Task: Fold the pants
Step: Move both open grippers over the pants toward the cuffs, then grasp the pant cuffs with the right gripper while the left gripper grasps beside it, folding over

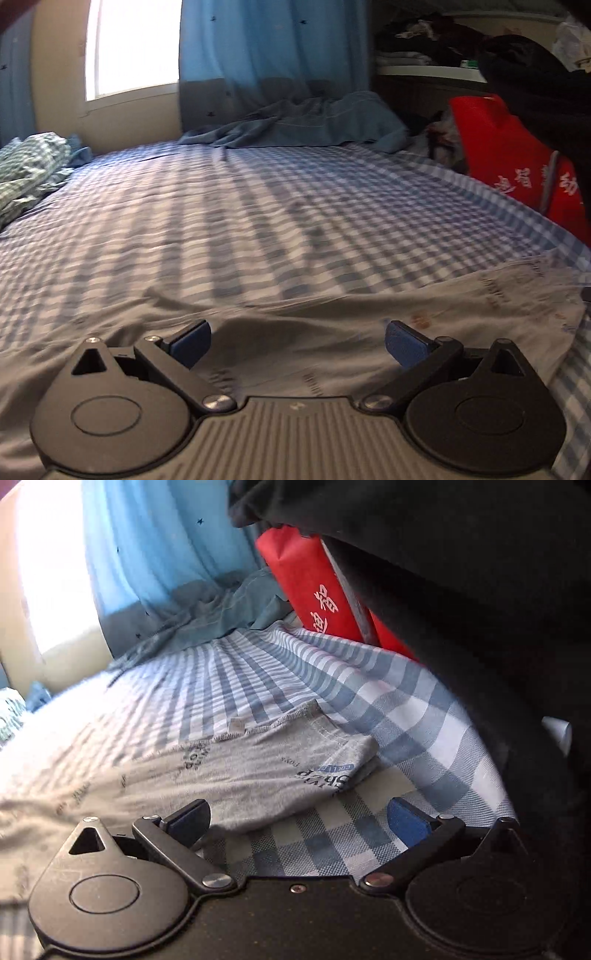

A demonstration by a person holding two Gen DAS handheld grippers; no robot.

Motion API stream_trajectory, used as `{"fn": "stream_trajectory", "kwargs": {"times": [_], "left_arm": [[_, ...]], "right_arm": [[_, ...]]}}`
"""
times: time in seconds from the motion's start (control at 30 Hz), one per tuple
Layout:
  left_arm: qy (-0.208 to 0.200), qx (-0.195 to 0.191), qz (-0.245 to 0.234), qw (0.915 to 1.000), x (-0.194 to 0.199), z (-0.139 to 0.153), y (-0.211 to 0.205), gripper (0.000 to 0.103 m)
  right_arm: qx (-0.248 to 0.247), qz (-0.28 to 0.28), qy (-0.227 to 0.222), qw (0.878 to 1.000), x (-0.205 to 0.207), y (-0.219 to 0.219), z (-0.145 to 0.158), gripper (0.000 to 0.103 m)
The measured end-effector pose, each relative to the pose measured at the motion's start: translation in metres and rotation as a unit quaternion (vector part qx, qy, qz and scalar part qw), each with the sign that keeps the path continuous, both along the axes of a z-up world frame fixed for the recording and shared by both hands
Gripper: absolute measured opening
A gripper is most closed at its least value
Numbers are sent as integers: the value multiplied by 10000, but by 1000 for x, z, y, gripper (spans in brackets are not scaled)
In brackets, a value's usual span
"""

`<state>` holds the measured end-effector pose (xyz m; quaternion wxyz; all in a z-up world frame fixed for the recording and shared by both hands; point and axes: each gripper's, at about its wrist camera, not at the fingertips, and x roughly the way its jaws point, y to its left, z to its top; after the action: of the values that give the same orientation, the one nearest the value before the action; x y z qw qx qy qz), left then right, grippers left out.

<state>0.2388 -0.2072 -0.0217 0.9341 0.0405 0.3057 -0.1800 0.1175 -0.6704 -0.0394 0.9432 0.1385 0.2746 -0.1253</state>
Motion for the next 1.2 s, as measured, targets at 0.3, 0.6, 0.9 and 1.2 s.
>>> {"fn": "stream_trajectory", "kwargs": {"times": [0.3, 0.6, 0.9, 1.2], "left_arm": [[528, -535, -1126, 9908, 32, -25, -128, 103], [723, -256, -958, 9924, 44, -33, -142, 103], [1598, -2134, -1724, 9483, 62, 0, -107, 102], [2688, -3417, -2067, 8765, 63, -22, -88, 102]], "right_arm": [[669, -8, -436, 9968, 18, -21, -2, 76], [637, -633, -548, 9945, 11, -30, -3, 11], [-1048, 114, -835, 9909, 17, 42, 32, 3], [-2127, 1738, -779, 9584, 2, 175, 49, 3]]}}
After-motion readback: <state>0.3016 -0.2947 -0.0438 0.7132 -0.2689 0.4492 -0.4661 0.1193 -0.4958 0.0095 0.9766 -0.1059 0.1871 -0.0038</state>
